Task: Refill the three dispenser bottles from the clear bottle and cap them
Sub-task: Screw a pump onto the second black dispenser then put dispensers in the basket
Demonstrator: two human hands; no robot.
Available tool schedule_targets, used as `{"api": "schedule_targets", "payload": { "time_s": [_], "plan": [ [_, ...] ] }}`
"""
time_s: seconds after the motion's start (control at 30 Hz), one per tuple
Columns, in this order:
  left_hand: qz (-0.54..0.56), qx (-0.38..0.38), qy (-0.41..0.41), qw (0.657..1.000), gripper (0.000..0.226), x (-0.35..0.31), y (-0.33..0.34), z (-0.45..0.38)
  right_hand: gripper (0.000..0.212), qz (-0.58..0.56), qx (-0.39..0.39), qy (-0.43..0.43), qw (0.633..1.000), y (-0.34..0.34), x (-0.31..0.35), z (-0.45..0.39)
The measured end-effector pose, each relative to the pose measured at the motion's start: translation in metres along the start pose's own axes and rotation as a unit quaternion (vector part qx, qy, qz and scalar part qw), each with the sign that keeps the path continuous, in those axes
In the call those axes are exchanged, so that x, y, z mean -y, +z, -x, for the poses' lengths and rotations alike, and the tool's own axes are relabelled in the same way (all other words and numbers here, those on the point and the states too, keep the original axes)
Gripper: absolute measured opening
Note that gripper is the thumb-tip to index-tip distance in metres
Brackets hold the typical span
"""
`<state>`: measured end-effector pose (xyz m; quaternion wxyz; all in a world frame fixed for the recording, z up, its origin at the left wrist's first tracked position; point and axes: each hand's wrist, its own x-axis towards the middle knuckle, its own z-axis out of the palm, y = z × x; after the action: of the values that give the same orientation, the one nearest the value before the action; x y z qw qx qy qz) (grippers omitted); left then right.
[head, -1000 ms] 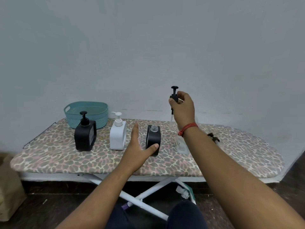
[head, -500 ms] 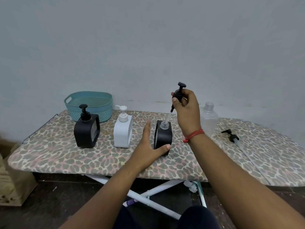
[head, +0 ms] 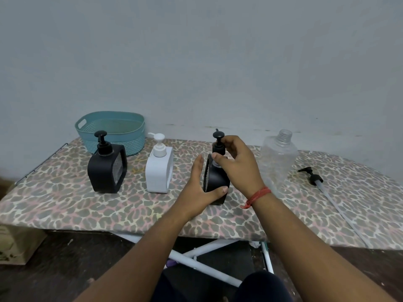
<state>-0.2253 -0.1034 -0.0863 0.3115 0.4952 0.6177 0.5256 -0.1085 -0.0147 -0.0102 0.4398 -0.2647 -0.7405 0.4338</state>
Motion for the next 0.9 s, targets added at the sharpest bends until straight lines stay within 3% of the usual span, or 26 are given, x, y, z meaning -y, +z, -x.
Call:
{"api": "schedule_targets", "payload": {
  "time_s": [0.63, 0.9],
  "plan": [
    [0.053, 0.02, -0.004, 0.998, 0.132, 0.006, -0.004, -0.006, 0.028, -0.023, 0.0, 0.031, 0.999, -0.005, -0.022, 0.02],
    [0.048, 0.019, -0.011, 0.999, 0.123, 0.007, -0.002, -0.007, 0.036, 0.048, -0.029, 0.01, 0.998, -0.001, -0.017, 0.011]
  ]
}}
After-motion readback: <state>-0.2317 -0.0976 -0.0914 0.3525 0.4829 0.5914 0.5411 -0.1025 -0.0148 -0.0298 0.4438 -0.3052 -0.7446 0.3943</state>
